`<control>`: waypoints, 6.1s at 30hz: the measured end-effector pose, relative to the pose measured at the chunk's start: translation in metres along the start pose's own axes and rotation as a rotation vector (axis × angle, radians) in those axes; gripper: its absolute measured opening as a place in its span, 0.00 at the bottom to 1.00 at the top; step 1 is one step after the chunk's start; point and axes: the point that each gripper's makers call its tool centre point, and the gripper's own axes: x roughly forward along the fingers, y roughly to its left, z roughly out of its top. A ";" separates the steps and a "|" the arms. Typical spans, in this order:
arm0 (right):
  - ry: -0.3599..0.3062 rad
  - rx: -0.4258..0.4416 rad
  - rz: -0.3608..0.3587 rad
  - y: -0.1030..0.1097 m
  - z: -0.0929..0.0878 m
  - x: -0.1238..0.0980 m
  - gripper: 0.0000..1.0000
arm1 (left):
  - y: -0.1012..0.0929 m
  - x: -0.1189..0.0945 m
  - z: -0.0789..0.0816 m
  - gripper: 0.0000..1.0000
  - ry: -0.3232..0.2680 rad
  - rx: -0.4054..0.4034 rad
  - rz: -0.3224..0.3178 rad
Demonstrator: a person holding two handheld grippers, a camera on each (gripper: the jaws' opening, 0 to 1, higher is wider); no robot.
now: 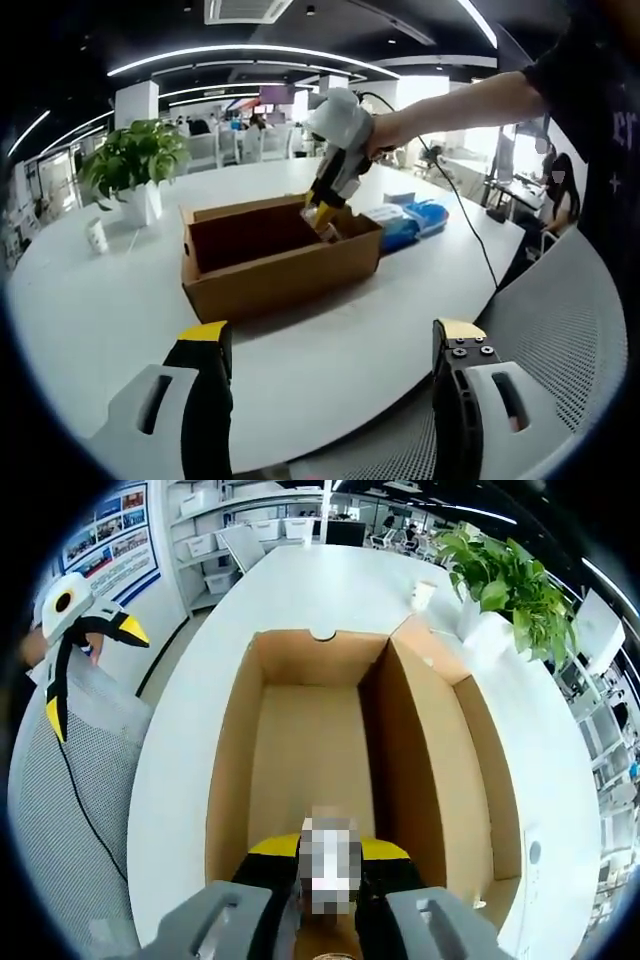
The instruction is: Operate the shoe box by opening the lid, removing the specified soft item, and placing it in the target area until the item is outside and the box remains undamaged.
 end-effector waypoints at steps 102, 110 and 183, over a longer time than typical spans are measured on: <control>-0.104 0.065 -0.104 -0.052 -0.030 -0.146 0.13 | -0.004 0.001 0.001 0.81 -0.004 0.006 -0.017; -0.092 0.092 -0.123 -0.063 -0.045 -0.147 0.13 | -0.004 0.001 0.000 0.81 -0.002 0.006 -0.020; 0.034 0.201 -0.150 -0.089 -0.157 -0.091 0.15 | 0.002 0.002 -0.007 0.81 0.037 -0.019 0.006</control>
